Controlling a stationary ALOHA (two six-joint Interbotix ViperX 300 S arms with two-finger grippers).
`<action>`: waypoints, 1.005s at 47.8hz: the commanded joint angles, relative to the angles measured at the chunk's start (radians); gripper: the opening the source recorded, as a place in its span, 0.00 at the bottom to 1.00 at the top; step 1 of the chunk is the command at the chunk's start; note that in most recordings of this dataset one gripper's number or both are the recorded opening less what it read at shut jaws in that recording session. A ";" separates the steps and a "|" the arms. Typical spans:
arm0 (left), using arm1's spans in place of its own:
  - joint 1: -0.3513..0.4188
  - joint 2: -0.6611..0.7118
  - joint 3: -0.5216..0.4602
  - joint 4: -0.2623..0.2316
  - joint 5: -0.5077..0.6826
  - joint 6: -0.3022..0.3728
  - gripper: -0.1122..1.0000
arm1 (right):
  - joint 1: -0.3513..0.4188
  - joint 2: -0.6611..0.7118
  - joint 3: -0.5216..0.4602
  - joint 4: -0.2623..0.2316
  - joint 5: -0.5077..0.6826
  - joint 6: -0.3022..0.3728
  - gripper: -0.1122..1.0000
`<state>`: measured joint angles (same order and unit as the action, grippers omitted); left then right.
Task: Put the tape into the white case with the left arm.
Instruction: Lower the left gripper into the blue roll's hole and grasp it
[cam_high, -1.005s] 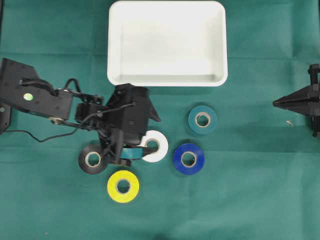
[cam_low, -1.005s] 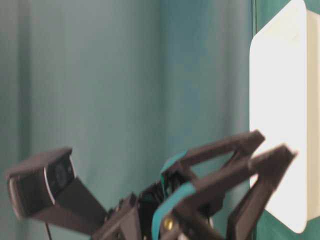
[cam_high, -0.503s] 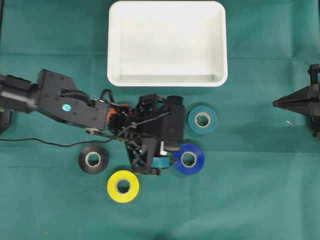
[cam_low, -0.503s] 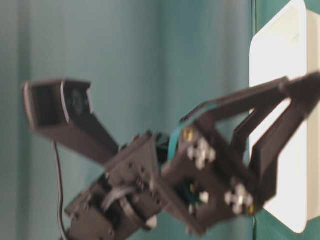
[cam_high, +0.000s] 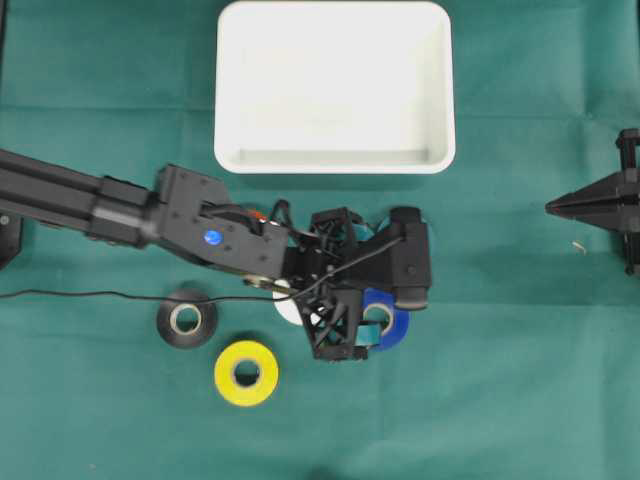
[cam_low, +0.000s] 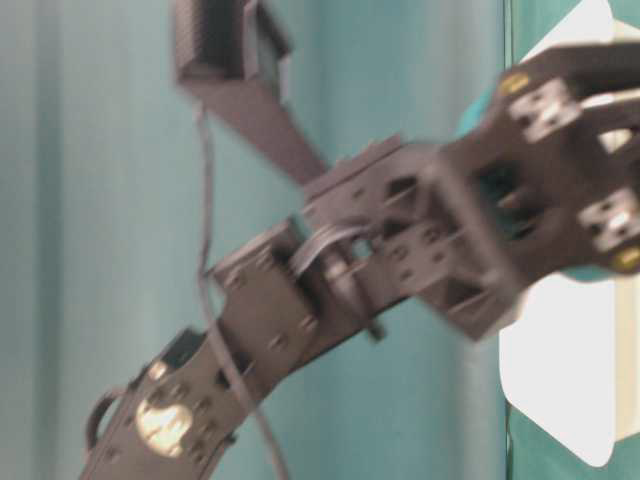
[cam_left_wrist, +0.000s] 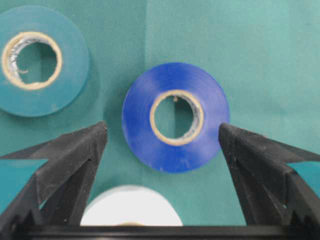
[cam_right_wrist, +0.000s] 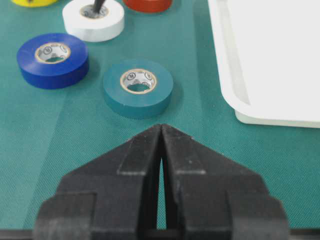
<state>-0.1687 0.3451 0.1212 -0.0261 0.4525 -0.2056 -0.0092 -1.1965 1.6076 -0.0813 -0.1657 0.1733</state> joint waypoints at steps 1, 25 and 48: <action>-0.003 0.005 -0.054 -0.002 0.012 -0.003 0.99 | -0.002 0.006 -0.012 -0.002 -0.005 0.002 0.02; 0.003 0.095 -0.075 0.000 0.038 -0.018 0.99 | -0.002 0.006 -0.012 -0.002 -0.005 0.002 0.02; 0.009 0.121 -0.078 0.005 0.032 -0.075 0.91 | -0.002 0.005 -0.011 -0.002 -0.005 0.002 0.02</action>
<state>-0.1641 0.4786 0.0598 -0.0245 0.4893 -0.2792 -0.0092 -1.1980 1.6076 -0.0813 -0.1657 0.1733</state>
